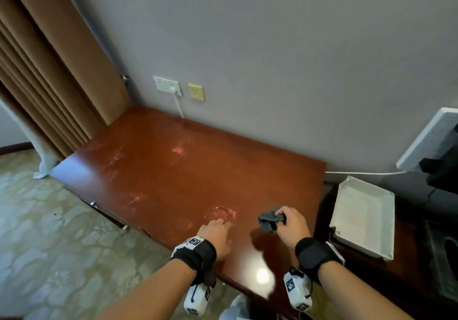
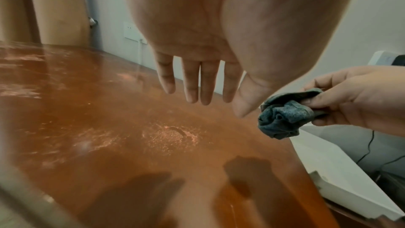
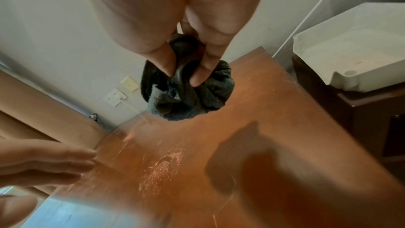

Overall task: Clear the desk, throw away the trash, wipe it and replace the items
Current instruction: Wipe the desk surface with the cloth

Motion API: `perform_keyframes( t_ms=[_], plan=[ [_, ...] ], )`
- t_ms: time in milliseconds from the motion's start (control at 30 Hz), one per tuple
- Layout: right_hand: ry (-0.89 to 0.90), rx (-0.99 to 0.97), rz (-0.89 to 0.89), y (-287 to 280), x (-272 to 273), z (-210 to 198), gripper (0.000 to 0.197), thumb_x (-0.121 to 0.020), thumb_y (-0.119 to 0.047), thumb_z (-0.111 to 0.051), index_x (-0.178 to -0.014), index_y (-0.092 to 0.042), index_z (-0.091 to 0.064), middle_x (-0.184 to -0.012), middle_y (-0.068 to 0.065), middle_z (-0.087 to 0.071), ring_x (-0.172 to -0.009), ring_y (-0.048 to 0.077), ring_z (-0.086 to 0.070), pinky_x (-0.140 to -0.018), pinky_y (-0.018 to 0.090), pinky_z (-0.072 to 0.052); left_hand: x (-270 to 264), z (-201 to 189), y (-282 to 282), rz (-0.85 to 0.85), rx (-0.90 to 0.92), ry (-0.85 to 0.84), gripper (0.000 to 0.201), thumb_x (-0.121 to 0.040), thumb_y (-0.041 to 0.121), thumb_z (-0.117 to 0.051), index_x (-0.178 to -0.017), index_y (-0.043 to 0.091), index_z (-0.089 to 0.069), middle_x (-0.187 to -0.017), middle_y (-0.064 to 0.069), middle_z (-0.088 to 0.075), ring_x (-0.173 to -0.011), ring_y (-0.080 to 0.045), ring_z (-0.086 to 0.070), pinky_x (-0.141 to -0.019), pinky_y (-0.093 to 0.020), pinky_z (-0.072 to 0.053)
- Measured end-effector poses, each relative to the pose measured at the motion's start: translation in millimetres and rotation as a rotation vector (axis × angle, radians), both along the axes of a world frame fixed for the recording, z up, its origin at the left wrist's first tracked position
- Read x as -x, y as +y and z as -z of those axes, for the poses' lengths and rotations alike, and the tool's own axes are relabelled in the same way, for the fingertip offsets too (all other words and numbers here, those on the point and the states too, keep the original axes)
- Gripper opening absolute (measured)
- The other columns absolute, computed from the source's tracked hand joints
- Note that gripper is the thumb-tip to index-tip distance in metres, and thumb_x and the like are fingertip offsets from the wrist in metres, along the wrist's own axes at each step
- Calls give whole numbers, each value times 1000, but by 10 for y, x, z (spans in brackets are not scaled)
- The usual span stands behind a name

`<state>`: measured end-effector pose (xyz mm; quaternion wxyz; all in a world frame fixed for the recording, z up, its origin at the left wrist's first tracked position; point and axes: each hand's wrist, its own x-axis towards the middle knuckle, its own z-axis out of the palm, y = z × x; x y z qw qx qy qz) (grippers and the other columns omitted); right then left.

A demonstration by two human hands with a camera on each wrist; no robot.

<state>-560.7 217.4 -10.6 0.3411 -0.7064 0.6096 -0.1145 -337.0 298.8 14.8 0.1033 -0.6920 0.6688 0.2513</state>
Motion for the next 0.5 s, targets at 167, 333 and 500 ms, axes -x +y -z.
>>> perform_keyframes(
  t_ms=[167, 333, 500],
  plan=[
    [-37, -56, 90, -491, -200, 295, 19, -87, 0, -52, -92, -18, -56, -106, 1, -50, -93, 22, -49, -79, 27, -37, -198, 190, -646, 33, -17, 2, 54, -94, 29, -48, -146, 32, -36, -146, 2, -41, -134, -24, -39, -108, -42, -36],
    [-24, -103, 166, -860, -346, 357, 17, -88, -1, -49, -96, -16, -55, -111, 3, -42, -91, 24, -51, -84, 28, -41, -353, 277, -1195, 77, -82, -21, 54, -92, 31, -48, -145, 31, -39, -144, 3, -42, -132, -23, -41, -106, -41, -38],
    [64, -145, 233, -1053, -357, 544, 19, -93, -13, -51, -110, -20, -53, -134, 2, -26, -86, 27, -59, -86, 34, -50, -513, 489, -1616, 95, -168, -27, 68, -81, 29, -59, -145, 34, -38, -145, 5, -41, -131, -20, -41, -107, -37, -39]
  ],
)
